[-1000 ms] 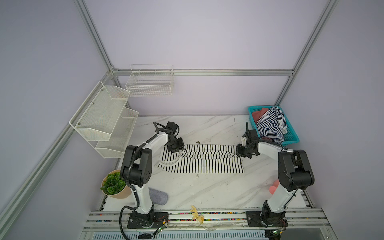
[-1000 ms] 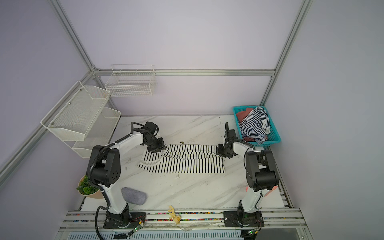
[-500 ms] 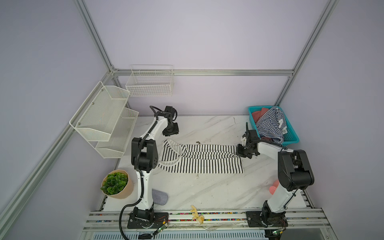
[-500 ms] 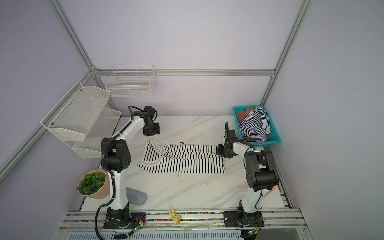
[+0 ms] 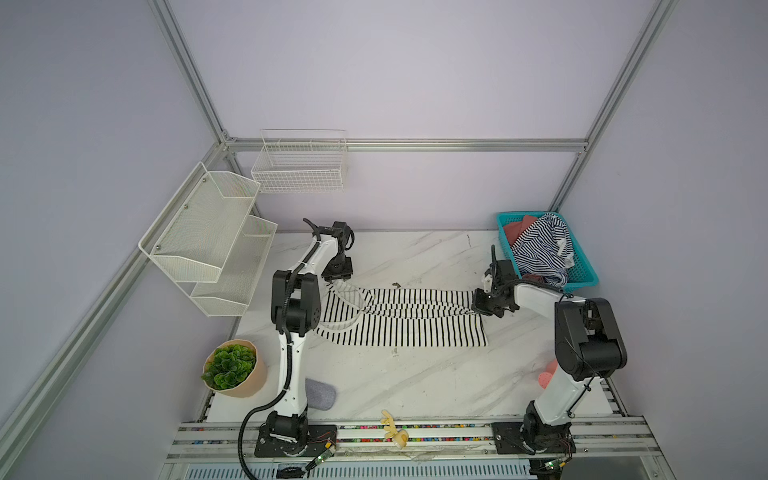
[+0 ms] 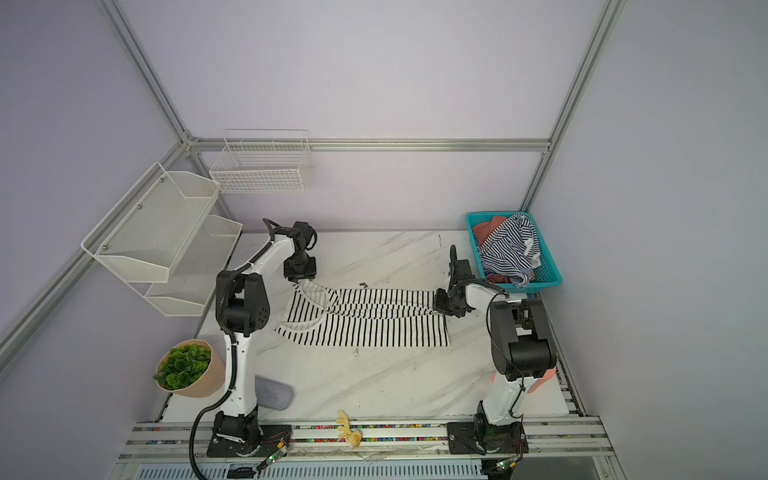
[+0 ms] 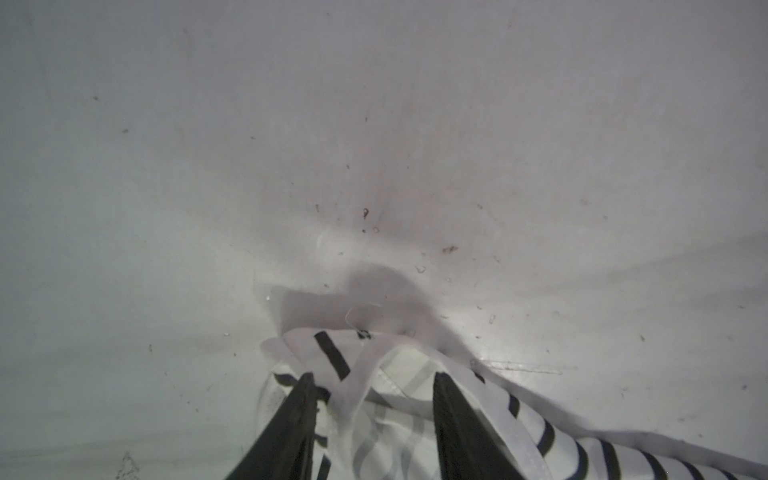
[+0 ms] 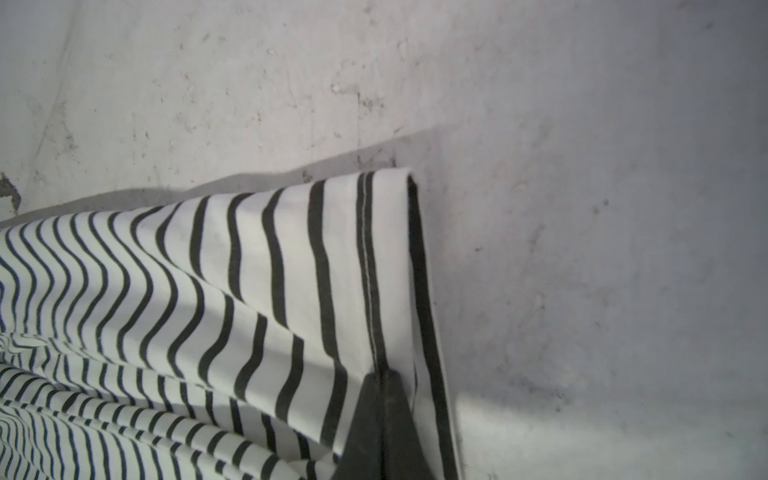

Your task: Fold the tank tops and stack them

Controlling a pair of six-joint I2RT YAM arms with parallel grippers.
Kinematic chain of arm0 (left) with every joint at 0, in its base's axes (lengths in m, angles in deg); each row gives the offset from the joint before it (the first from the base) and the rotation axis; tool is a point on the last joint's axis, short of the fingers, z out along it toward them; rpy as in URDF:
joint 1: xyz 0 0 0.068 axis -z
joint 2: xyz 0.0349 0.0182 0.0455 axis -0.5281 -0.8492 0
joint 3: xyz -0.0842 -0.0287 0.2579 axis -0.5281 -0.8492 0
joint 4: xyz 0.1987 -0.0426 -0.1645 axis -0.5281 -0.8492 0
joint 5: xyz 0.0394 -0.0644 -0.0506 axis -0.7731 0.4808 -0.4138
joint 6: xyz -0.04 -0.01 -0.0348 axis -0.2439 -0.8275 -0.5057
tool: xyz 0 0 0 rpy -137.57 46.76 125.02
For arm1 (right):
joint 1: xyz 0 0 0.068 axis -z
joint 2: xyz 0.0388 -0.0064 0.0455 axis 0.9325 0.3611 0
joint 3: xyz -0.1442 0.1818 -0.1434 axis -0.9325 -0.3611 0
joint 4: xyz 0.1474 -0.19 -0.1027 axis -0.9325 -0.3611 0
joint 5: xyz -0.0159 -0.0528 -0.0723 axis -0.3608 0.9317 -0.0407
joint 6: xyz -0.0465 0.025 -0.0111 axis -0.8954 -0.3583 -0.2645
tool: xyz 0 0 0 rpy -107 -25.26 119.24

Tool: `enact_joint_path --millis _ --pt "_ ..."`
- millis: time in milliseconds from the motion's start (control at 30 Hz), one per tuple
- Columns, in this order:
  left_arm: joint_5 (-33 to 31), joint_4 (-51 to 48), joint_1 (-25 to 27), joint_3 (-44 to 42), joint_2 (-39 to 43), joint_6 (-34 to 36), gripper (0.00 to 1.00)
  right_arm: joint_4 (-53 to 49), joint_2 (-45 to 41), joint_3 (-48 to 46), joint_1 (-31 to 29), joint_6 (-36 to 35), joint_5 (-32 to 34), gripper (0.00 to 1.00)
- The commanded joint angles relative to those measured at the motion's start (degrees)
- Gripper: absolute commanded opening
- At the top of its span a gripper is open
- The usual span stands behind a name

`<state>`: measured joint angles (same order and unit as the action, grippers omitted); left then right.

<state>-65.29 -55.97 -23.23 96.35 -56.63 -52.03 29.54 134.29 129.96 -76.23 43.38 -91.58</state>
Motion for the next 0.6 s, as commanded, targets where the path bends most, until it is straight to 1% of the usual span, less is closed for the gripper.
enact_joint_path --millis 0,133,267,333,467,567 --pt "-2.63 -0.61 -0.55 -0.39 3.53 1.11 0.45 -1.24 0.84 0.97 0.21 -0.33 0.80 0.00" --pt "-3.52 -0.56 -0.56 -2.11 3.36 1.05 0.43 -1.28 1.01 1.00 0.19 -0.28 0.77 0.00" --pt "-3.87 -0.21 -0.65 -3.77 4.11 0.61 0.27 -1.37 1.01 1.02 0.19 -0.31 0.89 0.00" --pt "-4.00 0.15 -0.65 -4.75 4.98 0.50 0.22 -1.55 1.01 1.09 0.21 -0.37 0.87 0.00" --pt "-4.52 0.97 -0.65 -7.08 6.86 0.59 0.16 -1.64 0.99 1.12 0.20 -0.47 0.98 0.00" --pt "-4.59 1.14 -0.65 -8.71 8.01 0.39 0.14 -1.72 0.92 0.93 0.19 -0.55 0.93 0.00"
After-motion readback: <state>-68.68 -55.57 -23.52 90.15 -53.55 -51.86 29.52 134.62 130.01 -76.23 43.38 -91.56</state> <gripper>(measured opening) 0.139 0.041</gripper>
